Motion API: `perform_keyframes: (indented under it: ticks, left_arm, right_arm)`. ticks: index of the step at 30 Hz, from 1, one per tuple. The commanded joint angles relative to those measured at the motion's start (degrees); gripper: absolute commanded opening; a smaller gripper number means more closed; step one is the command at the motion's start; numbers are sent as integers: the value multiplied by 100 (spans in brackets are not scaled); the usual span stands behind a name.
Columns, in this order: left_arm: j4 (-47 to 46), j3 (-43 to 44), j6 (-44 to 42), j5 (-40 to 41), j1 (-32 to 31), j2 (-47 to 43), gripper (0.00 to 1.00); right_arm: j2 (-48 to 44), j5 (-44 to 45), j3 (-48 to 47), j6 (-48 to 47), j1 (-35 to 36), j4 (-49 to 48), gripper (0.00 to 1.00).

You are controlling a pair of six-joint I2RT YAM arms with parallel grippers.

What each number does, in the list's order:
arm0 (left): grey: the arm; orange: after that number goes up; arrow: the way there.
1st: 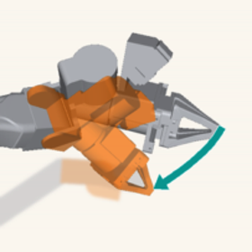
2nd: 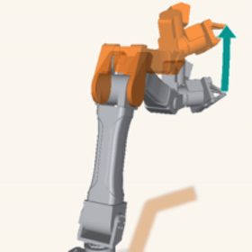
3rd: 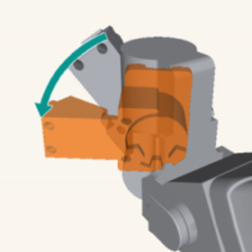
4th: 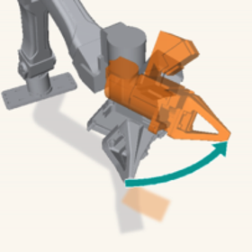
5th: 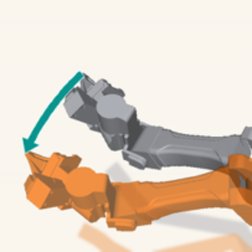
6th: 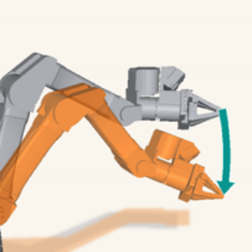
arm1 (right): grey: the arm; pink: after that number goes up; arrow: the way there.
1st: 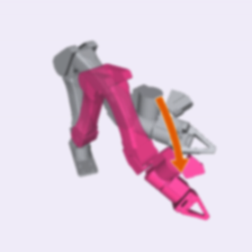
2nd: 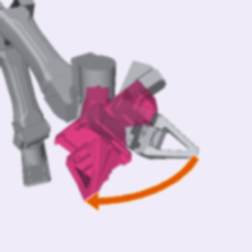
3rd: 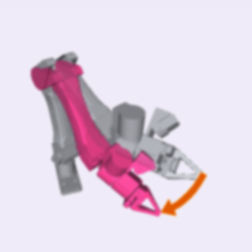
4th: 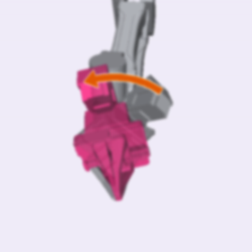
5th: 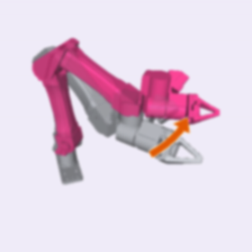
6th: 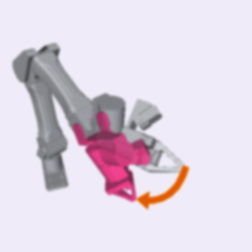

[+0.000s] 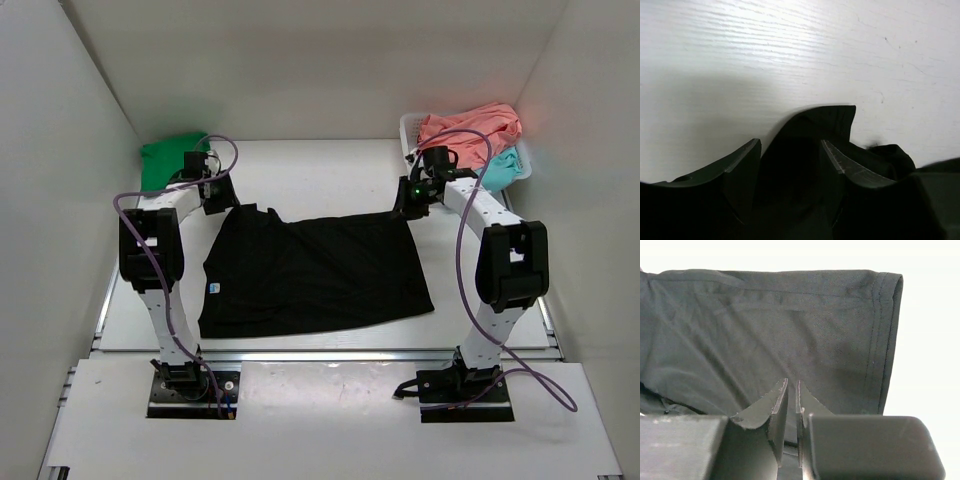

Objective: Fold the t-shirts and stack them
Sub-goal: Grap the side of the flattened tshirt furthest away from the robot with both arms

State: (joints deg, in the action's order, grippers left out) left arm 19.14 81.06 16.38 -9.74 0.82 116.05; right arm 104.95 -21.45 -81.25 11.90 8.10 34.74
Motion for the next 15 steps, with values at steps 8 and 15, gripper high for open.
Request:
perform_keyframes:
  ticks: [8,15]
  left_arm:
    - [-129,183,-416,16,24,58,61]
    - [-191,234,-390,-230,-187,278,61]
  right_arm:
    - [193,62,-233,49,-98,-82,9]
    - [482,720,-198,321,-177,-704,12]
